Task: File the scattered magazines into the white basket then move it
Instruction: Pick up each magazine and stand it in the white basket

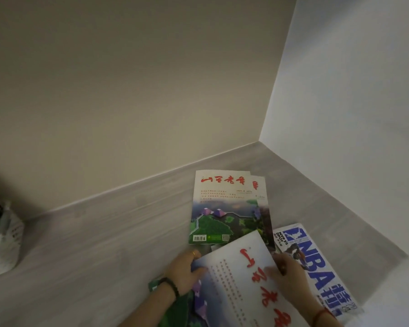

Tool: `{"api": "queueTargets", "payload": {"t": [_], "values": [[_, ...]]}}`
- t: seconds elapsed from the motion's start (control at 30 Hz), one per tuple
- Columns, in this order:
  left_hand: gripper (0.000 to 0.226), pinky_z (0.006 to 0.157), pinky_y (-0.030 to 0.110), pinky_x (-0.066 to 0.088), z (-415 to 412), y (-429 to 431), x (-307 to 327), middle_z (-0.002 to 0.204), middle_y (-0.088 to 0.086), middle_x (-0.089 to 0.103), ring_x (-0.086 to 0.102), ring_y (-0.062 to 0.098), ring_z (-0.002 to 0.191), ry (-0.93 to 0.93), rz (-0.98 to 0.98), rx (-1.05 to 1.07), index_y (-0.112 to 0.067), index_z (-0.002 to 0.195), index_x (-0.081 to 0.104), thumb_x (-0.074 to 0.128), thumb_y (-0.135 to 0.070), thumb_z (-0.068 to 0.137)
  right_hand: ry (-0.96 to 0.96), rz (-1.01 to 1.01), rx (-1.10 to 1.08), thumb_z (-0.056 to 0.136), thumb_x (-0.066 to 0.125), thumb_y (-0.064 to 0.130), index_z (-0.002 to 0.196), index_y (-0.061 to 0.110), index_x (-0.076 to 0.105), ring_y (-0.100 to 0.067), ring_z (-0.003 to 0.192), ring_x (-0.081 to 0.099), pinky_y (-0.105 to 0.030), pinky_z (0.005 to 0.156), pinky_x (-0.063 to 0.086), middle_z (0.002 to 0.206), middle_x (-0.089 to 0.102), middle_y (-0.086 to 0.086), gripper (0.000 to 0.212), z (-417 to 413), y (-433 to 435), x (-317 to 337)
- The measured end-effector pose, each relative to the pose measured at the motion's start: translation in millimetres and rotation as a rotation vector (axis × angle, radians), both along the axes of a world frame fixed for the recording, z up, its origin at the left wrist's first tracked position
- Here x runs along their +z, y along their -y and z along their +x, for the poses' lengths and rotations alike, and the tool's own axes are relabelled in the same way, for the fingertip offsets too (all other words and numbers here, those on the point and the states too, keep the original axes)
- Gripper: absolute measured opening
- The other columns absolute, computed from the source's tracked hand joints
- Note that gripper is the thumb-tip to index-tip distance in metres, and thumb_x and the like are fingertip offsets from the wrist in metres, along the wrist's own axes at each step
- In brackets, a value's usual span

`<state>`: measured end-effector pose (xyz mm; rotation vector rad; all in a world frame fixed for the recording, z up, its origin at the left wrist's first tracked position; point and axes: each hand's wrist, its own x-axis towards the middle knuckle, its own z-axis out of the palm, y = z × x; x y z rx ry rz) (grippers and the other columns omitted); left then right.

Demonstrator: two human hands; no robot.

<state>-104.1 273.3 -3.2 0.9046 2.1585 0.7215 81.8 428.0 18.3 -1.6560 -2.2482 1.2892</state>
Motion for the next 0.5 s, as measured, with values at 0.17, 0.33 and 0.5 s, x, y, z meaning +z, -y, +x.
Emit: {"api": "queueTargets", "payload": {"t": [0.17,0.33,0.5], "values": [[0.02,0.092,0.031,0.051,-16.4,15.2,31.1,0.107,0.004,0.063,0.06,0.015,0.098,0.099,0.17,-0.114,-0.017,0.109,0.054,0.045,-0.023,0.093,-0.186,0.129,0.137,0.083,0.062,0.021,0.086,0.029,0.059,0.002,0.07,0.06,-0.01,0.055,0.041,0.079,0.063,0.014,0.008,-14.5,-9.8,35.3],[0.018,0.086,0.031,0.053,-40.6,50.1,65.9,0.099,-0.001,0.068,0.063,0.016,0.095,0.18,0.505,0.064,-0.022,0.099,0.057,0.046,-0.009,0.092,-0.33,0.113,0.333,0.083,0.062,0.023,0.076,0.03,0.063,-0.004,0.057,0.069,-0.011,0.046,0.049,0.063,0.072,0.015,0.009,-56.0,-5.2,99.3],[0.021,0.065,0.022,0.055,-82.7,111.3,99.6,0.085,0.005,0.072,0.068,0.013,0.078,0.177,0.727,0.321,-0.018,0.093,0.059,0.046,-0.002,0.088,-0.327,0.133,0.42,0.081,0.064,0.022,0.079,0.017,0.065,-0.01,0.063,0.07,-0.018,0.055,0.053,0.074,0.073,0.0,0.006,-101.9,17.7,130.2]]}}
